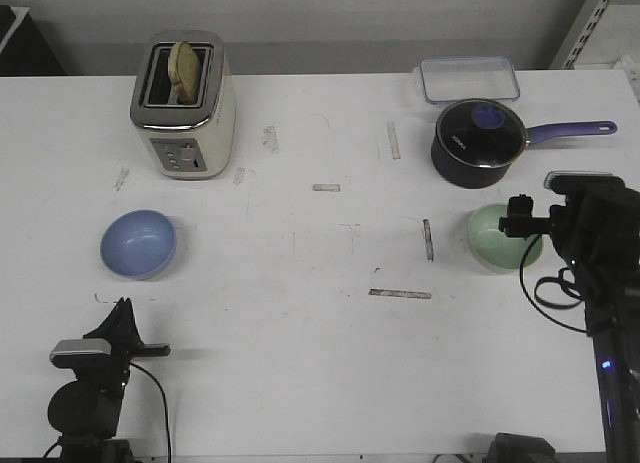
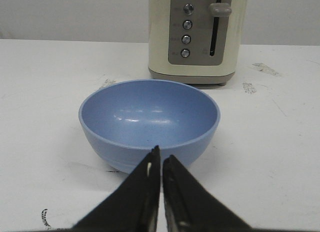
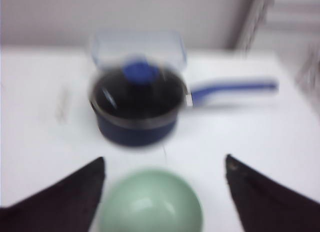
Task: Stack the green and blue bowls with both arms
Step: 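Reach the right gripper forward and grasp the pale green bowl's rim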
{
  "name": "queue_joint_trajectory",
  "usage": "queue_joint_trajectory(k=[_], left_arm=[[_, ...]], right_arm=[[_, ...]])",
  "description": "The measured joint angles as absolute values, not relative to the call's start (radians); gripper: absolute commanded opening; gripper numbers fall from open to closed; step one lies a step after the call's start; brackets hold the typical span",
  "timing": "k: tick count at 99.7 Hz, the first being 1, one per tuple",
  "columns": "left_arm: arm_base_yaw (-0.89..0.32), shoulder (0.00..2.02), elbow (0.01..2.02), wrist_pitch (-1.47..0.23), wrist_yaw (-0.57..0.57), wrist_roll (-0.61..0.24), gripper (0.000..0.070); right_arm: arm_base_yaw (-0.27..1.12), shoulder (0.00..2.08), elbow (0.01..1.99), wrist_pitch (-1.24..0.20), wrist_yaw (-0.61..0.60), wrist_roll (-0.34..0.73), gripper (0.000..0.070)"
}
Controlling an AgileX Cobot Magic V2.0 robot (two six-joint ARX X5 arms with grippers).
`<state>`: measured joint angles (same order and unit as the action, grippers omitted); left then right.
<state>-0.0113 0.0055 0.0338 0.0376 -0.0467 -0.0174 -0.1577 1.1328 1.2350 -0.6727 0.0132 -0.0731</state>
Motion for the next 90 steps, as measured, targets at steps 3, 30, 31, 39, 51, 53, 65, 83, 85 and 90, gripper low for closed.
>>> queue_joint_trajectory(k=[3, 30, 31, 39, 51, 53, 65, 83, 85, 90], left_arm=[[-0.011, 0.006, 0.034, 0.038, -0.047, -0.017, 0.0002], [-0.011, 0.006, 0.034, 0.038, -0.047, -0.017, 0.0002], [-0.011, 0.006, 0.034, 0.038, -0.047, -0.018, 0.0002], [-0.011, 0.006, 0.034, 0.038, -0.047, -0.018, 0.0002], [-0.011, 0.006, 0.034, 0.038, -0.047, -0.017, 0.0002], [-0.011, 0.006, 0.034, 0.038, -0.047, -0.017, 0.0002], [-0.011, 0.006, 0.034, 0.038, -0.047, -0.017, 0.0002], [-0.011, 0.005, 0.034, 0.038, -0.047, -0.017, 0.0002], [-0.011, 0.006, 0.034, 0.038, -0.047, -0.017, 0.0002], [-0.011, 0.006, 0.034, 0.038, -0.047, -0.017, 0.0002]], right_arm=[[-0.175, 1.162, 1.237, -0.684, 0.014, -0.085, 0.0618], [-0.300, 1.386, 1.237, -0.753, -0.050, -0.152, 0.0615], [-0.303, 1.394, 1.237, -0.754, -0.050, -0.153, 0.0615], [-0.315, 1.457, 1.237, -0.764, -0.051, -0.155, 0.0596], [-0.318, 1.535, 1.237, -0.769, -0.052, -0.157, 0.0507], [-0.318, 1.545, 1.237, -0.768, -0.052, -0.158, 0.0488], [-0.317, 1.587, 1.237, -0.753, -0.052, -0.159, 0.0353], [-0.318, 1.600, 1.237, -0.739, -0.052, -0.160, 0.0106], [-0.317, 1.601, 1.237, -0.739, -0.053, -0.160, 0.0096], [-0.317, 1.602, 1.237, -0.738, -0.054, -0.160, 0.0038]])
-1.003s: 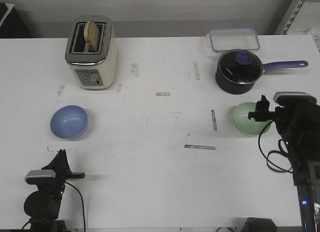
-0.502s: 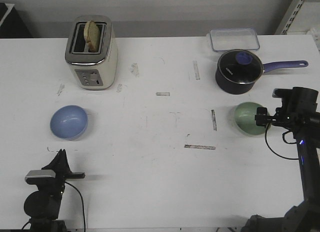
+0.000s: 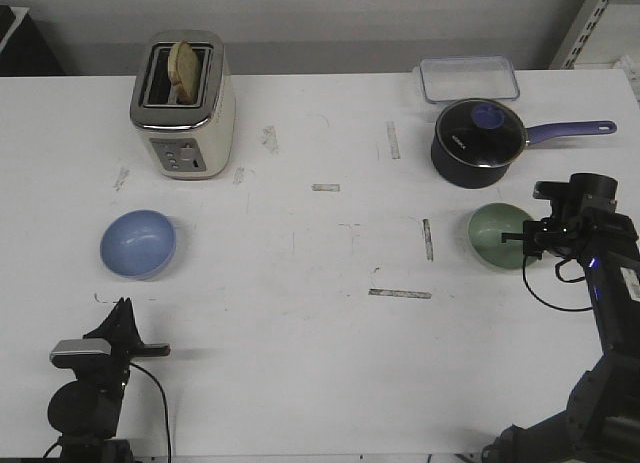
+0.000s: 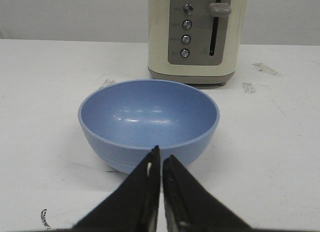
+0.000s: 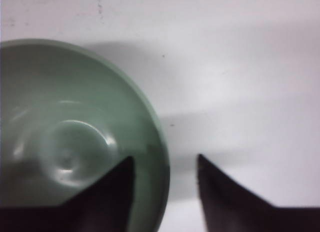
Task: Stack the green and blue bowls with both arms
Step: 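Reach the right gripper forward and grasp the pale green bowl's rim, then lift the green bowl and carry it toward the table center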
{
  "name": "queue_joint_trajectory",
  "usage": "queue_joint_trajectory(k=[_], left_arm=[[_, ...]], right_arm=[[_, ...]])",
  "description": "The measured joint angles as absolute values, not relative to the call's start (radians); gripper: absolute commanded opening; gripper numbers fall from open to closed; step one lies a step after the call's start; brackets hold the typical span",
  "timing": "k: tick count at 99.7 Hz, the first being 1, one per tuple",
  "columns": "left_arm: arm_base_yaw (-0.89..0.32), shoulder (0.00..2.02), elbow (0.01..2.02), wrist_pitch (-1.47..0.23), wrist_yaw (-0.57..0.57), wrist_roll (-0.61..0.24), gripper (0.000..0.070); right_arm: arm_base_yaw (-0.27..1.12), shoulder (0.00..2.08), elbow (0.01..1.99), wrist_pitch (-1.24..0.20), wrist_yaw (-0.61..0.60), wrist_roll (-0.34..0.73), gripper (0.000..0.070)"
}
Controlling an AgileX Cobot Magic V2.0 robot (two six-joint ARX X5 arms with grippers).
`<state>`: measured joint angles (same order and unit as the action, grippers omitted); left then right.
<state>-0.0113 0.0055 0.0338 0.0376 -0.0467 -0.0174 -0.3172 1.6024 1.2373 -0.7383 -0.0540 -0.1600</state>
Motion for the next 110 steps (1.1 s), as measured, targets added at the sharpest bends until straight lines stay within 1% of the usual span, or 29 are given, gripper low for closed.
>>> queue_joint_trajectory(k=[4, 23, 37, 49, 56, 67, 80, 91, 110], left_arm=[[-0.011, 0.006, 0.034, 0.038, -0.047, -0.017, 0.0002], [-0.011, 0.006, 0.034, 0.038, -0.047, -0.017, 0.0002], [-0.011, 0.006, 0.034, 0.038, -0.047, -0.017, 0.0002], [-0.011, 0.006, 0.034, 0.038, -0.047, -0.017, 0.0002], [-0.011, 0.006, 0.034, 0.038, -0.047, -0.017, 0.0002], [-0.011, 0.006, 0.034, 0.038, -0.047, -0.017, 0.0002], [-0.011, 0.006, 0.034, 0.038, -0.047, -0.017, 0.0002], [-0.011, 0.006, 0.034, 0.038, -0.047, -0.017, 0.0002], [-0.011, 0.006, 0.034, 0.038, -0.047, -0.017, 0.0002]], right_arm=[[-0.317, 1.605, 1.237, -0.738, -0.056, -0.160, 0.0005], [-0.317, 1.615, 1.241, -0.732, -0.070, -0.161, 0.0006], [-0.312, 1.600, 1.248, -0.737, -0.109, -0.161, 0.0006], [-0.270, 1.550, 1.302, -0.766, -0.133, -0.158, 0.0006], [-0.230, 1.503, 1.355, -0.778, -0.171, -0.156, 0.0006], [-0.138, 1.428, 1.434, -0.786, -0.226, -0.127, 0.0006], [0.020, 1.386, 1.466, -0.779, -0.305, -0.056, 0.0005], [0.178, 1.406, 1.464, -0.810, -0.372, -0.020, 0.0005], [0.439, 1.501, 1.463, -0.836, -0.383, -0.016, 0.0006]])
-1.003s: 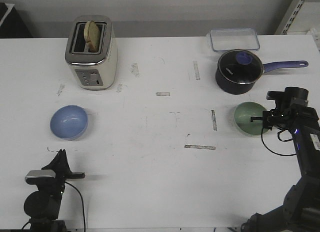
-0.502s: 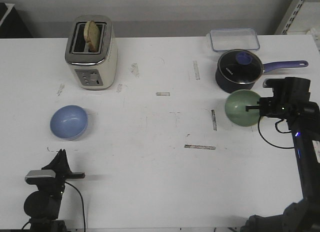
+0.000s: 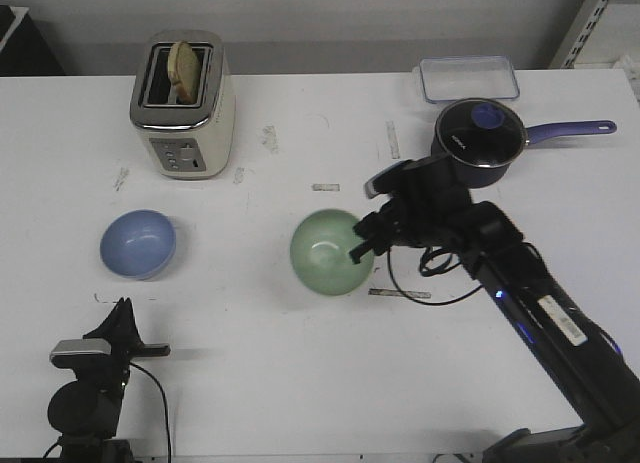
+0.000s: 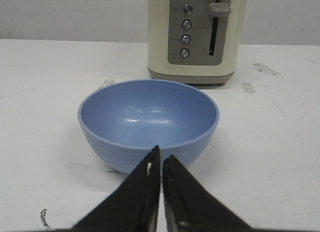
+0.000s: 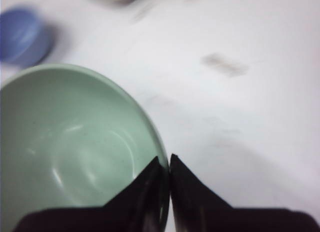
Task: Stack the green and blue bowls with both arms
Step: 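Lift the green bowl and carry it toward the table center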
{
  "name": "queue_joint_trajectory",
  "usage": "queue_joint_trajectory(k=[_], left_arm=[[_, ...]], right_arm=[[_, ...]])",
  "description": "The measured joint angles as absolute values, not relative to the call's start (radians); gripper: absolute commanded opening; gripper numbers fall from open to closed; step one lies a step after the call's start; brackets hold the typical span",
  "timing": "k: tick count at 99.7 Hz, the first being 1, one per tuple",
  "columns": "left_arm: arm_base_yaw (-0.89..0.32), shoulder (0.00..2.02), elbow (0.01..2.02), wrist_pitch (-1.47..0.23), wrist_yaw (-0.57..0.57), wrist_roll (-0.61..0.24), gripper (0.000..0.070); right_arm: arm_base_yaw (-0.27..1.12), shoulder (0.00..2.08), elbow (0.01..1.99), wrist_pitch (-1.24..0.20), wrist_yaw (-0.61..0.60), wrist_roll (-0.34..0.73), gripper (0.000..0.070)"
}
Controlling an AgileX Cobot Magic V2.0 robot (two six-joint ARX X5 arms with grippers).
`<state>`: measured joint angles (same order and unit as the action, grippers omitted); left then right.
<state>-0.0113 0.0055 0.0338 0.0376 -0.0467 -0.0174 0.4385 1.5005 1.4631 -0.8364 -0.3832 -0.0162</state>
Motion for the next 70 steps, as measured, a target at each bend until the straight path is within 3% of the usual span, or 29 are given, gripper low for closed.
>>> queue_joint_trajectory(k=[24, 63, 68, 70], left_arm=[[-0.011, 0.006, 0.034, 0.038, -0.047, -0.017, 0.0002], [-0.011, 0.006, 0.034, 0.038, -0.047, -0.017, 0.0002], [-0.011, 0.006, 0.034, 0.038, -0.047, -0.017, 0.0002], [-0.011, 0.005, 0.034, 0.038, -0.047, -0.018, 0.0002]], right_arm=[[0.590, 1.679, 1.463, -0.873, -0.309, -0.065, 0.0006], [0.616, 1.809, 1.462, -0.855, -0.287, -0.144, 0.0009], [0.616, 1.809, 1.462, -0.851, -0.287, -0.147, 0.0030], [0.616, 1.809, 1.462, -0.852, -0.287, -0.149, 0.0070]])
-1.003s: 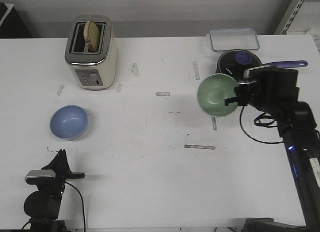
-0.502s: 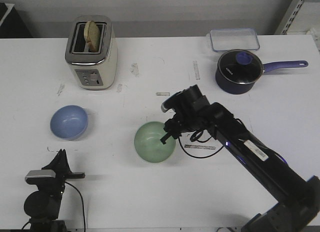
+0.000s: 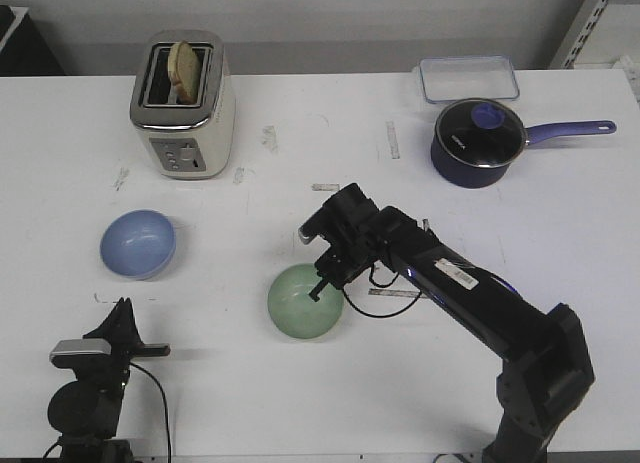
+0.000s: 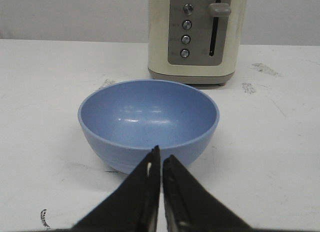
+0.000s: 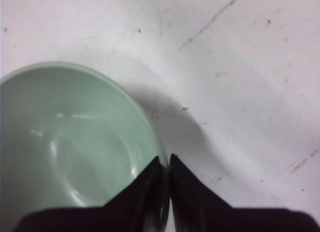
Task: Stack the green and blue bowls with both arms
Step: 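Lift the green bowl and carry it toward the table center, then release the green bowl and retract the right gripper to rest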
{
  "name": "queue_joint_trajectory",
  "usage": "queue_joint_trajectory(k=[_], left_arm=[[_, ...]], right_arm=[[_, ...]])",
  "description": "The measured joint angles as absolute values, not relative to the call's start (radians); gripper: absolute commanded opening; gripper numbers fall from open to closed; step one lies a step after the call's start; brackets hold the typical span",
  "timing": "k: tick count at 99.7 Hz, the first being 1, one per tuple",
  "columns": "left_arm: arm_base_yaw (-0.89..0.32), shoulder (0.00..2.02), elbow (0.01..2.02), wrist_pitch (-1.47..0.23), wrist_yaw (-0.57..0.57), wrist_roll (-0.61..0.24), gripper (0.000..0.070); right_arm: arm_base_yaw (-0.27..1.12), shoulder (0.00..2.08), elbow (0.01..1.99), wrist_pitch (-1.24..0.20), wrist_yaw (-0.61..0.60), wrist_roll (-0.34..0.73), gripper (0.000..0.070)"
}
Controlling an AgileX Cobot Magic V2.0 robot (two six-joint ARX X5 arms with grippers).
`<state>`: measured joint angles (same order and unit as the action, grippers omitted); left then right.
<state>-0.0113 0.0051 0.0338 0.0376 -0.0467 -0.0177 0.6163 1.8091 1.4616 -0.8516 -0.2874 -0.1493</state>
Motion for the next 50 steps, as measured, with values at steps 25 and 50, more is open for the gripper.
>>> queue_joint_trajectory(k=[25, 50], left_arm=[[-0.011, 0.006, 0.034, 0.038, -0.047, -0.017, 0.0002], [-0.011, 0.006, 0.034, 0.038, -0.047, -0.017, 0.0002]], right_arm=[[0.616, 1.806, 1.462, -0.872, -0.288, -0.153, 0.0477], [0.588, 1.691, 1.483, -0.858, -0.287, -0.153, 0.0222]])
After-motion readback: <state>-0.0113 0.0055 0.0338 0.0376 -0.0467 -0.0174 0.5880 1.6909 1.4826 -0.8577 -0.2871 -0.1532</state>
